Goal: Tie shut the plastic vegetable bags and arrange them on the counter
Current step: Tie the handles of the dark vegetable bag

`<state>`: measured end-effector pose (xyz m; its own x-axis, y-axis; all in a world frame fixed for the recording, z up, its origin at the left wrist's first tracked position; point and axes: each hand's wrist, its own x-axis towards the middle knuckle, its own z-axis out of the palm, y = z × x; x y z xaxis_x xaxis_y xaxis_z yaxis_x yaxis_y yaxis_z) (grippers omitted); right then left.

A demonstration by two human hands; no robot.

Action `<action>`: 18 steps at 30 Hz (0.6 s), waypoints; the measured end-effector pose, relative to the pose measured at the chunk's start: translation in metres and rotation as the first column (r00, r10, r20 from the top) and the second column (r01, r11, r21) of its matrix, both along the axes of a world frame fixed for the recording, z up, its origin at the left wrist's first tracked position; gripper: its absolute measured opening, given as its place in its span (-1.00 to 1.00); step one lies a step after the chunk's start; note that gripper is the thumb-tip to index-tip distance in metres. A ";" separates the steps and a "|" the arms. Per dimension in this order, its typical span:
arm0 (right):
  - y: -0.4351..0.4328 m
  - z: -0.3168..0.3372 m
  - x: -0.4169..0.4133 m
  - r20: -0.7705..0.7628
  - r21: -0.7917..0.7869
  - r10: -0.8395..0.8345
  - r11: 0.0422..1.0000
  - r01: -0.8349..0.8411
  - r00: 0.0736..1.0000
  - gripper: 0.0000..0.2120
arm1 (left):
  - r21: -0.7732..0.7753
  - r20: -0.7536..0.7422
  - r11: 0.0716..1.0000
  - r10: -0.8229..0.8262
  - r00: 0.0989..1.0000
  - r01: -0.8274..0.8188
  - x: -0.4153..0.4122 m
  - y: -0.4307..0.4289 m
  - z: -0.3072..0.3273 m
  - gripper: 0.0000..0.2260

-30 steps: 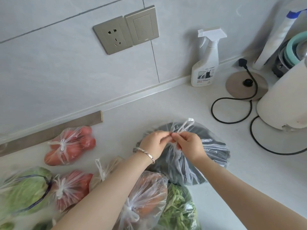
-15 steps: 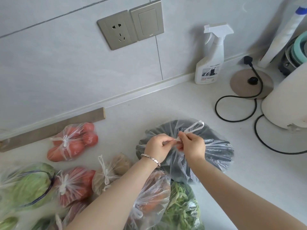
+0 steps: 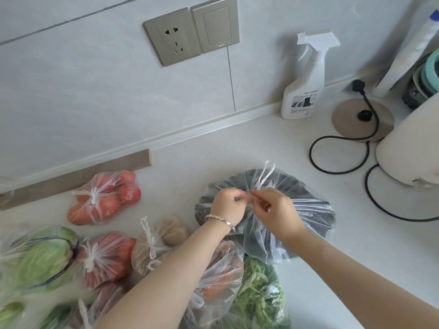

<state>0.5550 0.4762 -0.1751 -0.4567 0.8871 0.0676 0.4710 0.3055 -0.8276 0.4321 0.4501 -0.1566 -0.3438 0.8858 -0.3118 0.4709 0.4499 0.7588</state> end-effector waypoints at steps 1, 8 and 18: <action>0.000 -0.002 0.002 0.021 0.040 0.046 0.998 -0.047 0.999 -0.79 | -0.001 0.014 1.000 -0.006 1.000 0.006 0.000 0.000 0.000 -0.85; 0.010 -0.007 -0.001 0.227 0.128 0.119 0.980 -0.151 0.967 -0.94 | -0.003 -0.013 0.999 -0.054 0.998 0.054 0.000 -0.004 0.001 -0.86; 0.019 0.013 0.006 -0.147 -0.502 -0.111 0.865 0.023 0.983 -0.93 | 0.226 -0.117 0.973 -0.011 0.993 0.038 0.003 -0.015 -0.006 -0.85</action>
<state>0.5606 0.4950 -0.1622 -0.4162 0.8510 -0.3201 0.3182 -0.1935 -0.9281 0.4348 0.4351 -0.1628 -0.3427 0.9374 -0.0613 0.5695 0.2592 0.7801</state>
